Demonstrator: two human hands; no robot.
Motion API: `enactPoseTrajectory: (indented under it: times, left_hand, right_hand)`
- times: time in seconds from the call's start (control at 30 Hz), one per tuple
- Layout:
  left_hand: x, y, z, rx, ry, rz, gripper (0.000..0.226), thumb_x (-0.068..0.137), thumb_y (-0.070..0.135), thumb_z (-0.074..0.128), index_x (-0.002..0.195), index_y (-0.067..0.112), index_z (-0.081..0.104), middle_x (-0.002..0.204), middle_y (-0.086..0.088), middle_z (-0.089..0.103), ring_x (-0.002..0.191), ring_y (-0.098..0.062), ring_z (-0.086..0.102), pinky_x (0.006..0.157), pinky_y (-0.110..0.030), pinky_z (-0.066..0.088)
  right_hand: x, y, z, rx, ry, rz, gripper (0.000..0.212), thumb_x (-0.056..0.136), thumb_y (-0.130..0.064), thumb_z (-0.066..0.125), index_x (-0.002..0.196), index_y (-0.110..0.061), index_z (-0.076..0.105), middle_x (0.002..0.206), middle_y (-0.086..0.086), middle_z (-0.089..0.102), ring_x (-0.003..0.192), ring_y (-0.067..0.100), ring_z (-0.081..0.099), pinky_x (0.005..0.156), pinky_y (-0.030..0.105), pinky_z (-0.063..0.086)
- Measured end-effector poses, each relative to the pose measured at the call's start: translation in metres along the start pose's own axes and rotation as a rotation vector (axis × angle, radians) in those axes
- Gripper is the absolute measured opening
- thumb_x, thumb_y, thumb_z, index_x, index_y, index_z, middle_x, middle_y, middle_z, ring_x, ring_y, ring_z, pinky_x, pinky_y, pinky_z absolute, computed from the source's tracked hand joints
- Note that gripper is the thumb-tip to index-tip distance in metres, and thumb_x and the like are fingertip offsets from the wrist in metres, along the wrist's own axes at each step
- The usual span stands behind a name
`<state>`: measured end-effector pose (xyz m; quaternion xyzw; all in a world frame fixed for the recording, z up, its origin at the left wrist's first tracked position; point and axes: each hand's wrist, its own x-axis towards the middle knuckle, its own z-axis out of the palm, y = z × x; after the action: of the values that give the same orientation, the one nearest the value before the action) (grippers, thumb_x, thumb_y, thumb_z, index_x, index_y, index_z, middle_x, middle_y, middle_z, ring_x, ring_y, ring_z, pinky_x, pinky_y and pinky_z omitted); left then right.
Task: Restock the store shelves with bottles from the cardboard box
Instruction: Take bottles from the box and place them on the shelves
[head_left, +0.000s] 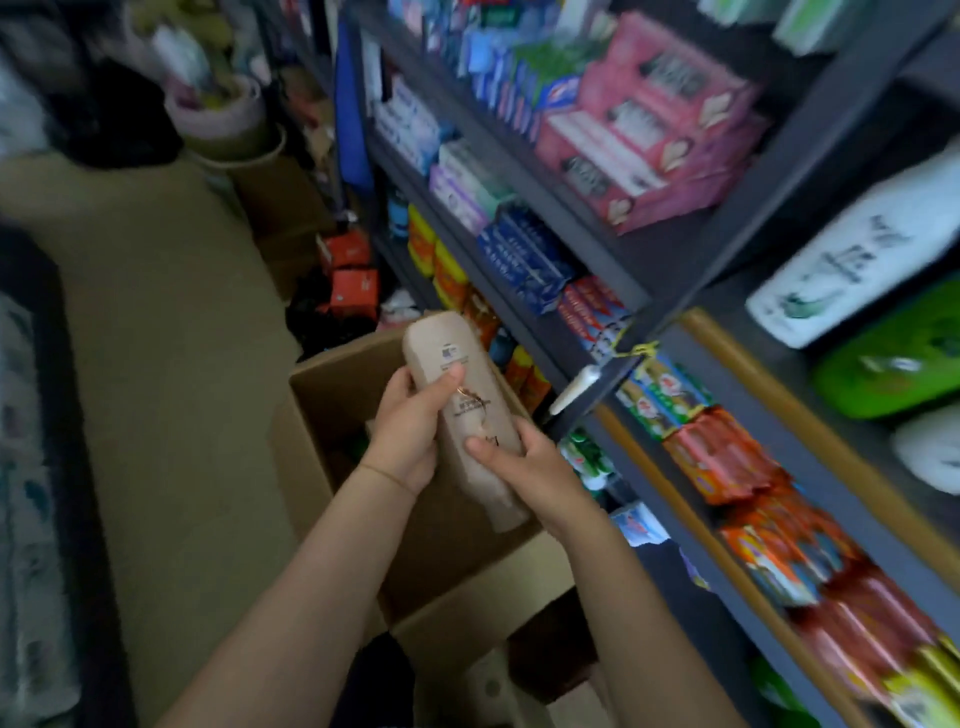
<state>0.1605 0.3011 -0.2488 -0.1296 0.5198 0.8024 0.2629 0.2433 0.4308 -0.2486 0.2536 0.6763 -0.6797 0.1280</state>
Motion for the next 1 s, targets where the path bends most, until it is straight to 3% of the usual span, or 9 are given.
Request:
enactPoseTrajectory:
  times: [0.13,0.23,0.33,0.47,0.57,0.7,0.77,0.9,1.0]
  left_hand:
    - [-0.035,0.002,0.039,-0.102,-0.056,-0.008,0.047,0.092,0.015,0.069,0.136,0.009,0.053,0.127,-0.019,0.067,0.117,-0.035,0.065,0.101,-0.058,0.050]
    - [-0.060,0.004,0.063,-0.147,-0.059,-0.013,0.047,0.090,0.018,0.072,0.134,0.018,0.055,0.126,-0.012,0.069,0.117,-0.031,0.065,0.102,-0.056,0.048]
    - [-0.087,0.003,0.086,-0.153,-0.112,0.004,0.042,0.092,0.024,0.069,0.132,0.020,0.058,0.122,-0.007,0.071,0.112,-0.025,0.067,0.091,-0.044,0.054]
    - [-0.125,0.003,0.121,-0.134,-0.288,0.045,0.024,0.096,0.026,0.061,0.119,0.019,0.064,0.110,-0.003,0.076,0.108,-0.020,0.069,0.081,-0.034,0.054]
    - [-0.146,0.004,0.151,-0.047,-0.465,0.078,0.034,0.088,0.022,0.063,0.122,0.017,0.062,0.115,-0.004,0.075,0.103,-0.018,0.072,0.078,-0.034,0.061]
    - [-0.159,-0.003,0.181,0.067,-0.639,0.082,0.046,0.091,0.018,0.062,0.136,0.015,0.056,0.130,-0.009,0.067,0.116,-0.023,0.066,0.085,-0.035,0.060]
    - [-0.160,-0.009,0.187,0.182,-0.649,0.098,0.039,0.094,0.017,0.063,0.133,0.017,0.058,0.128,-0.007,0.068,0.113,-0.021,0.068,0.082,-0.034,0.060]
    - [-0.155,-0.018,0.193,0.632,-0.580,0.328,0.035,0.088,0.020,0.075,0.121,0.023,0.062,0.121,0.003,0.067,0.109,-0.015,0.066,0.077,-0.024,0.057]
    - [-0.152,-0.020,0.205,0.730,-0.665,0.433,0.037,0.090,0.023,0.074,0.125,0.029,0.061,0.121,0.010,0.068,0.109,-0.005,0.065,0.078,-0.019,0.053]
  right_hand:
    - [-0.059,-0.015,-0.049,0.010,0.022,-0.026,0.052,0.072,-0.032,0.086,0.116,-0.017,0.062,0.106,0.006,0.074,0.083,0.024,0.074,0.069,0.036,0.060]
    - [-0.100,-0.026,-0.086,0.032,0.086,-0.127,0.059,0.066,-0.030,0.090,0.118,-0.018,0.063,0.108,0.004,0.073,0.087,0.024,0.073,0.072,0.036,0.059]
    - [-0.136,-0.035,-0.115,0.192,0.259,-0.252,0.037,0.076,-0.017,0.084,0.107,-0.020,0.064,0.090,-0.002,0.076,0.078,0.025,0.068,0.069,0.035,0.052]
    - [-0.174,-0.055,-0.145,0.452,0.434,-0.451,0.019,0.084,-0.019,0.077,0.100,-0.015,0.068,0.090,0.006,0.072,0.070,0.018,0.061,0.062,0.032,0.046]
    - [-0.197,-0.074,-0.152,0.499,0.503,-0.565,0.023,0.087,-0.021,0.074,0.107,-0.013,0.065,0.085,0.006,0.065,0.054,0.012,0.050,0.048,0.026,0.041]
    - [-0.217,-0.080,-0.155,0.437,0.492,-0.633,0.029,0.085,-0.022,0.076,0.106,-0.012,0.059,0.082,0.007,0.067,0.048,0.015,0.050,0.041,0.026,0.039]
    - [-0.223,-0.077,-0.166,0.413,0.529,-0.651,0.025,0.085,-0.021,0.076,0.102,-0.013,0.060,0.081,0.008,0.068,0.046,0.016,0.050,0.040,0.025,0.038]
    - [-0.233,-0.067,-0.182,0.286,0.628,-0.649,0.031,0.082,-0.023,0.078,0.104,-0.013,0.059,0.079,0.003,0.066,0.047,0.010,0.051,0.043,0.025,0.040]
    - [-0.231,-0.065,-0.182,0.195,0.629,-0.696,0.033,0.081,-0.020,0.079,0.109,-0.019,0.062,0.095,0.001,0.072,0.062,0.005,0.060,0.051,0.019,0.045]
